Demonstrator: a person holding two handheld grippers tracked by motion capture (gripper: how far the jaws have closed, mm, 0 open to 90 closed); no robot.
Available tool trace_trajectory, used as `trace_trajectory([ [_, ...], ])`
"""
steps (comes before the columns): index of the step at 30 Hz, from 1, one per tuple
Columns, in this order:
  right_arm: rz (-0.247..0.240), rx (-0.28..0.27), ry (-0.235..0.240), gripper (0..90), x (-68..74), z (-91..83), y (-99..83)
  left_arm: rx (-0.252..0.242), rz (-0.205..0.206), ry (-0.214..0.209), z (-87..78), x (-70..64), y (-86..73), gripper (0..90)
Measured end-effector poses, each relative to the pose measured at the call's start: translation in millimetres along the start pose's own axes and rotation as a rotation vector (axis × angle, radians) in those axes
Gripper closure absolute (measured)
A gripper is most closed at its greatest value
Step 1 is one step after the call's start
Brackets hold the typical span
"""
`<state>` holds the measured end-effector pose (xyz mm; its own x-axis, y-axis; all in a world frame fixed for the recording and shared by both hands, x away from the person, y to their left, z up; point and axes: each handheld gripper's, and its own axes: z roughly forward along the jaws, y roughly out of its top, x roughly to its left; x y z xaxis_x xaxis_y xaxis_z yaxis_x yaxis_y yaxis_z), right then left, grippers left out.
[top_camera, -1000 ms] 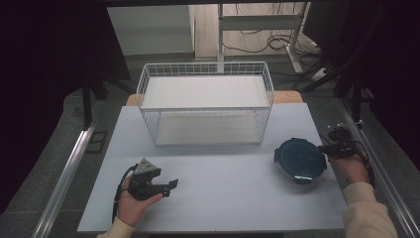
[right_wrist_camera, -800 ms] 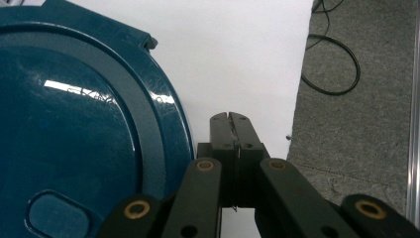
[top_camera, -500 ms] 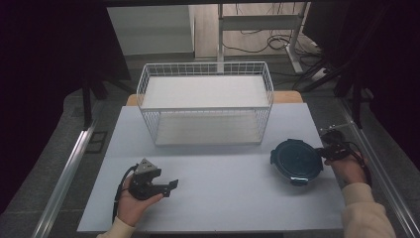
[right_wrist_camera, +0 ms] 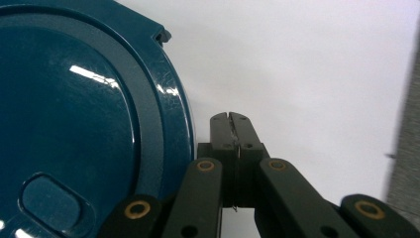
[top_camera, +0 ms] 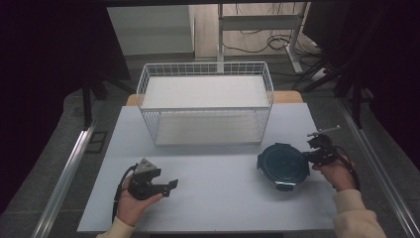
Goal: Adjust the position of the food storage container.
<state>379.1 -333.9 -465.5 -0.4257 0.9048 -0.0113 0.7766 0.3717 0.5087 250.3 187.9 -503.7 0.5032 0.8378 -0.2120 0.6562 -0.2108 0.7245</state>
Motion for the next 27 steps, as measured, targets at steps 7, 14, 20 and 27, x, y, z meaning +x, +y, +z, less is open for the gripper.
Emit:
trace_trajectory([
  [7,-0.021,0.018,0.022,90.0,26.4,1.2,0.0,-0.004,-0.001,0.001,-1.3,-0.2,-0.2,21.0],
  [14,-0.015,0.013,0.067,90.0,50.1,3.7,-1.9,-0.003,-0.003,0.003,-1.5,0.5,0.6,21.0],
  [20,-0.036,0.016,0.085,90.0,74.2,6.3,1.1,-0.006,-0.010,0.007,-2.3,2.9,0.5,21.0],
  [27,-0.040,0.017,0.126,90.0,93.1,14.3,1.6,-0.010,-0.013,0.006,-3.1,3.0,0.7,21.1],
])
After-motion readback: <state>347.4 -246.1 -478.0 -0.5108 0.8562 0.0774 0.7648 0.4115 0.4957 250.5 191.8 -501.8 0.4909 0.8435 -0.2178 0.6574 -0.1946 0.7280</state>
